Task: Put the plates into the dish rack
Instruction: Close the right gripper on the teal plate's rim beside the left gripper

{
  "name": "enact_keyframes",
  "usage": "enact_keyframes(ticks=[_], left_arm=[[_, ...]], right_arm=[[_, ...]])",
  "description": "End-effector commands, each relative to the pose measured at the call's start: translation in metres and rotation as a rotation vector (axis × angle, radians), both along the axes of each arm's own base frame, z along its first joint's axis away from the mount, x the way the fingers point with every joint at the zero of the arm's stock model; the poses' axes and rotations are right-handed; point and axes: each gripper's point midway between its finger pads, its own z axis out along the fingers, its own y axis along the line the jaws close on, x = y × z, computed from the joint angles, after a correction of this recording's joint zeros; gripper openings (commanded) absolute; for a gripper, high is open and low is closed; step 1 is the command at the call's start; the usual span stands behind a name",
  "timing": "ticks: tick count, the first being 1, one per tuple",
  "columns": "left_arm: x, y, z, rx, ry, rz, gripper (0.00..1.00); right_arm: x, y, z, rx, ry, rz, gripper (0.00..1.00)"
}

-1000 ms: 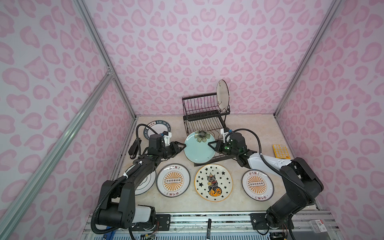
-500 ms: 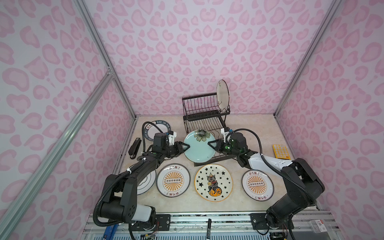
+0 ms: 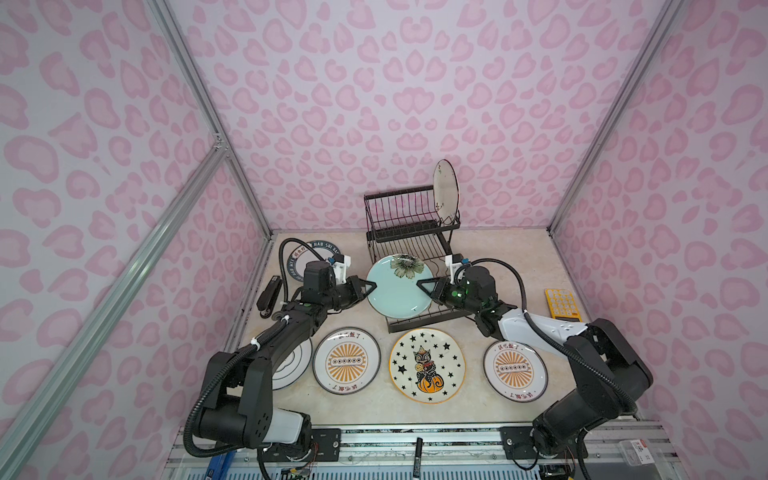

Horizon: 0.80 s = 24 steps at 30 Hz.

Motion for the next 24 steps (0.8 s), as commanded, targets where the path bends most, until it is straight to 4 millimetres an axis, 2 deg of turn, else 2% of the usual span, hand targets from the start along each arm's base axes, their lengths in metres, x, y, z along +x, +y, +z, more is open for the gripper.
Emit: enact_keyframes(ticks=[1, 4, 8, 12, 16, 18, 23, 24], left_arm=[[0.002, -0.004, 0.005, 0.007, -0.033, -0.031, 0.09], [0.002, -0.007, 0.008, 0.0, -0.041, -0.045, 0.08], [0.002, -0.007, 0.008, 0.006, -0.041, -0.052, 0.08], [0.002, -0.007, 0.009, 0.01, -0.043, -0.058, 0.08], [0.001, -0.007, 0.01, 0.007, -0.047, -0.061, 0.08], [0.0, -0.009, 0.01, 0.002, -0.051, -0.068, 0.08], [-0.002, -0.009, 0.013, -0.003, -0.061, -0.071, 0.08], [-0.002, -0.008, 0.014, -0.001, -0.064, -0.067, 0.09]], right_arm=[[-0.017, 0.017, 0.026, 0.037, -0.122, 0.128, 0.12], [-0.019, 0.019, 0.029, 0.039, -0.132, 0.136, 0.2], [-0.02, 0.021, 0.03, 0.043, -0.134, 0.149, 0.26], [-0.02, 0.021, 0.03, 0.045, -0.133, 0.149, 0.21], [-0.021, 0.024, 0.032, 0.07, -0.131, 0.164, 0.26], [-0.021, 0.026, 0.035, 0.089, -0.133, 0.167, 0.21], [-0.02, 0.028, 0.038, 0.116, -0.129, 0.17, 0.0], [-0.02, 0.027, 0.037, 0.115, -0.127, 0.166, 0.0]])
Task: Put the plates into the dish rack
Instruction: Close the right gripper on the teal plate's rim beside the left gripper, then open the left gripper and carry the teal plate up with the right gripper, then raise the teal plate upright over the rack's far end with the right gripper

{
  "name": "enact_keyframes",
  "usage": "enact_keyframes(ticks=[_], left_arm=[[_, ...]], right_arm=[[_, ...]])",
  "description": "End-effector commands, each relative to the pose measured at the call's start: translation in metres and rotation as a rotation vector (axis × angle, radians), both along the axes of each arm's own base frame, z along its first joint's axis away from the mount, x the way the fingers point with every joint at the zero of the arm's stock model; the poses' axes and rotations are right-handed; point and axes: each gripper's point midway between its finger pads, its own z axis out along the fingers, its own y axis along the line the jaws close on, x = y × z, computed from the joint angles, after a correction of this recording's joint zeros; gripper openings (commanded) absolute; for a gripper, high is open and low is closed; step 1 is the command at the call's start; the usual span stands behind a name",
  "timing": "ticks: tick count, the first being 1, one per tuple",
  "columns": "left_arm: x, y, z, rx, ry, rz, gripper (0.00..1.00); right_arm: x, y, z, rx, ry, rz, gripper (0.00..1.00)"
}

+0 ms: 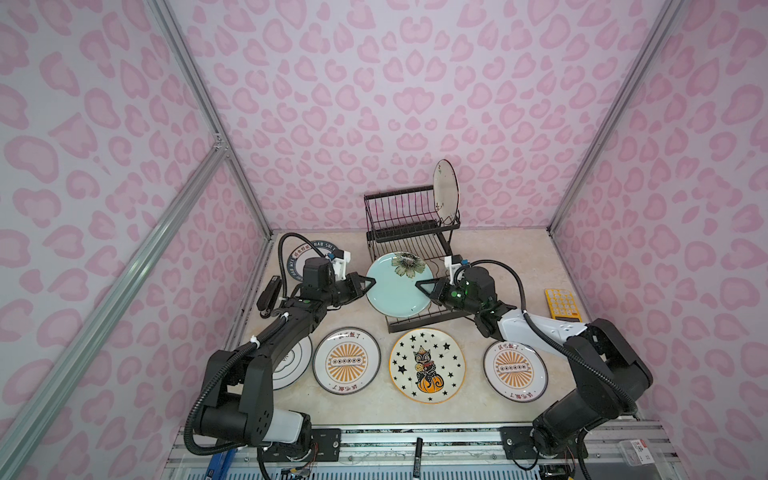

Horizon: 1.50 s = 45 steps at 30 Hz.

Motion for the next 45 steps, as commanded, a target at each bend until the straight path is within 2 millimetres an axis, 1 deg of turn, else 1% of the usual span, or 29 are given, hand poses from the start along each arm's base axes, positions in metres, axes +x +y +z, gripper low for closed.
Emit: enact_keyframes(ticks=[1, 2, 7, 10, 13, 17, 20, 22, 24, 27, 31, 35, 37, 40, 43, 45], left_arm=[[-0.009, -0.008, 0.007, -0.02, -0.011, -0.054, 0.1], [-0.009, -0.007, 0.007, -0.015, -0.012, -0.049, 0.13], [-0.01, -0.004, 0.01, -0.001, -0.02, -0.036, 0.4], [-0.012, -0.003, 0.015, 0.006, -0.032, -0.033, 0.51], [-0.015, 0.0, 0.021, 0.015, -0.054, -0.025, 0.56], [-0.018, 0.005, 0.03, 0.037, -0.08, -0.014, 0.58], [-0.021, 0.012, 0.035, 0.059, -0.099, 0.004, 0.58], [-0.023, 0.016, 0.038, 0.062, -0.113, 0.011, 0.58], [-0.025, 0.02, 0.041, 0.056, -0.122, 0.018, 0.58], [-0.026, 0.023, 0.046, 0.047, -0.128, 0.024, 0.58], [-0.028, 0.024, 0.049, 0.057, -0.138, 0.019, 0.58], [-0.034, 0.025, 0.053, 0.057, -0.149, 0.011, 0.58], [-0.037, 0.026, 0.055, 0.059, -0.157, 0.014, 0.58], [-0.041, 0.027, 0.057, 0.067, -0.163, 0.019, 0.58], [-0.045, 0.029, 0.057, 0.072, -0.163, 0.021, 0.58], [-0.048, 0.03, 0.056, 0.076, -0.155, 0.025, 0.58]], right_arm=[[-0.017, 0.021, 0.038, 0.086, -0.169, 0.155, 0.0], [-0.015, 0.02, 0.04, 0.089, -0.174, 0.148, 0.0], [-0.008, 0.003, 0.046, 0.1, -0.184, 0.097, 0.0], [-0.004, -0.01, 0.05, 0.086, -0.196, 0.063, 0.0], [-0.002, -0.022, 0.049, 0.032, -0.206, 0.034, 0.0], [0.0, -0.04, 0.048, -0.043, -0.219, -0.005, 0.0], [-0.001, -0.053, 0.055, -0.093, -0.25, -0.022, 0.0], [-0.003, -0.06, 0.066, -0.122, -0.281, -0.023, 0.0], [-0.005, -0.067, 0.08, -0.15, -0.318, -0.032, 0.0], [-0.003, -0.077, 0.109, -0.198, -0.385, -0.048, 0.0], [0.005, -0.087, 0.15, -0.252, -0.469, -0.095, 0.0], [0.018, -0.097, 0.199, -0.292, -0.567, -0.177, 0.0], [0.028, -0.103, 0.219, -0.33, -0.613, -0.23, 0.0], [0.044, -0.108, 0.242, -0.379, -0.667, -0.289, 0.0], [0.06, -0.107, 0.263, -0.401, -0.708, -0.333, 0.0], [0.068, -0.106, 0.28, -0.431, -0.747, -0.369, 0.0]])
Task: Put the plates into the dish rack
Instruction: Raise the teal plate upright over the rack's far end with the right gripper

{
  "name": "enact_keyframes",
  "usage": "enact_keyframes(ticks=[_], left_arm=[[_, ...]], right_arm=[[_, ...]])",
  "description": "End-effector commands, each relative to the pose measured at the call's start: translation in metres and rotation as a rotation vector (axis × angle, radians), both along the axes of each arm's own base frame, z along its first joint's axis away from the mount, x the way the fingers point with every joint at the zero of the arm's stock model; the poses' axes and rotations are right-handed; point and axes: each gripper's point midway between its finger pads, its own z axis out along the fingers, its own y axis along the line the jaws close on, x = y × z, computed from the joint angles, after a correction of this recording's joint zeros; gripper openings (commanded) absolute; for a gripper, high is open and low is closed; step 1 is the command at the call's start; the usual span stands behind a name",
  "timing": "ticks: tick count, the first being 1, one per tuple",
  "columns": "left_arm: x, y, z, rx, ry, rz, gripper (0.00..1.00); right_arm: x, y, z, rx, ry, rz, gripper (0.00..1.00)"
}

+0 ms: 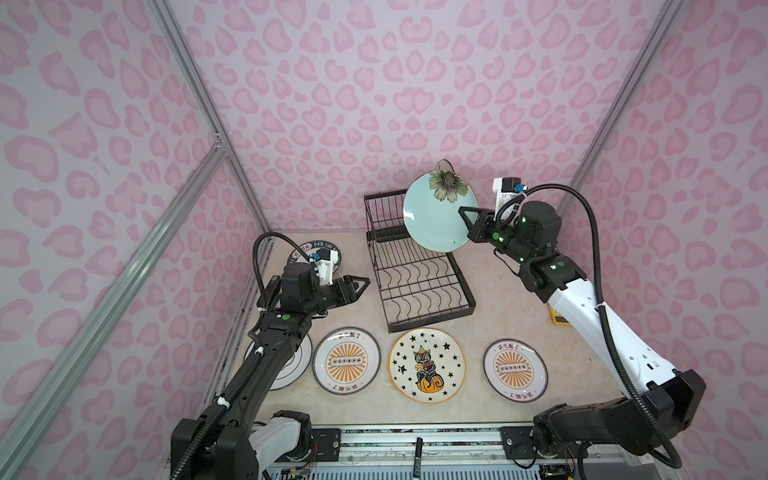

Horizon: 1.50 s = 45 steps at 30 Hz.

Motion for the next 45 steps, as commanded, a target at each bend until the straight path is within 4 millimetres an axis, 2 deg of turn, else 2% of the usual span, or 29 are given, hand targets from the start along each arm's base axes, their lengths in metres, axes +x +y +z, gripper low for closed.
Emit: enact_keyframes(ticks=[1, 9, 13, 20, 26, 34, 45], left_arm=[[-0.005, 0.002, -0.003, 0.012, 0.0, -0.001, 0.58], [-0.016, 0.007, -0.002, 0.026, -0.001, 0.016, 0.58], [-0.021, 0.007, -0.005, 0.003, 0.004, 0.021, 0.58], [-0.027, 0.006, -0.014, -0.002, 0.029, 0.014, 0.57], [-0.029, 0.008, -0.011, 0.003, 0.02, 0.019, 0.55], [-0.03, 0.008, -0.013, 0.006, 0.023, 0.021, 0.55], [-0.032, 0.011, -0.004, 0.031, 0.008, 0.03, 0.54]], right_arm=[[0.016, -0.005, 0.044, -0.039, -0.152, -0.099, 0.0], [0.061, 0.006, 0.061, -0.216, -0.218, -0.272, 0.0], [0.071, 0.011, 0.068, -0.288, -0.25, -0.363, 0.0], [0.093, 0.018, 0.068, -0.361, -0.264, -0.448, 0.0], [0.113, 0.023, 0.057, -0.449, -0.26, -0.511, 0.0], [0.137, 0.03, 0.034, -0.531, -0.234, -0.566, 0.0], [0.153, 0.035, -0.001, -0.6, -0.182, -0.572, 0.0]])
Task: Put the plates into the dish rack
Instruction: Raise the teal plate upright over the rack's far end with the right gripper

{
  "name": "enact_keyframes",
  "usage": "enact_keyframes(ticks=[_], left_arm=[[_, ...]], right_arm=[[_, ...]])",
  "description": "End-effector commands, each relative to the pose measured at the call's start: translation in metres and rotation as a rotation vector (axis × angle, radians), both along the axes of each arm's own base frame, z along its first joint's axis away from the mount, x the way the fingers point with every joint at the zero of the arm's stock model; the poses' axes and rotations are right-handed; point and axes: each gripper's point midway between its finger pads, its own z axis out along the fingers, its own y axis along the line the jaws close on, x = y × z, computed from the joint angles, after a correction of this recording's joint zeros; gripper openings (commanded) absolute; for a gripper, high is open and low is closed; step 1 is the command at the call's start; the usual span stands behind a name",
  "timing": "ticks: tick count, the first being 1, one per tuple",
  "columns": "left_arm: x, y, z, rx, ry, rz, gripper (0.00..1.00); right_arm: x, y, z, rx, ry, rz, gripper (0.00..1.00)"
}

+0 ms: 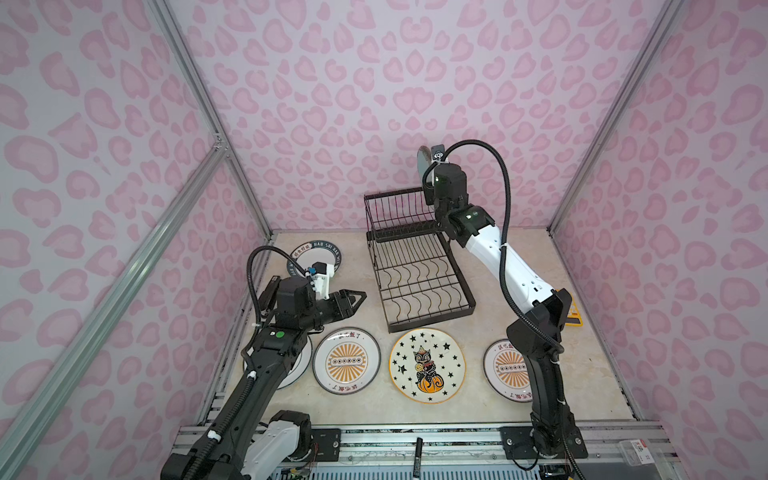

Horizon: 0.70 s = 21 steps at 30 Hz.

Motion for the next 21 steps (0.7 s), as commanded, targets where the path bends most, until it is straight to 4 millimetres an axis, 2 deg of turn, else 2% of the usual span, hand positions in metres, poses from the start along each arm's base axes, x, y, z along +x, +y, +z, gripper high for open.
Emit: enact_keyframes(ticks=[1, 21], left_arm=[[0.0, 0.003, 0.006, 0.023, -0.024, 0.005, 0.54], [-0.002, 0.007, 0.007, 0.041, -0.024, 0.022, 0.53]], right_arm=[[0.003, -0.001, 0.013, 0.039, -0.067, -0.02, 0.0], [0.006, -0.002, -0.016, 0.063, -0.02, 0.005, 0.0]])
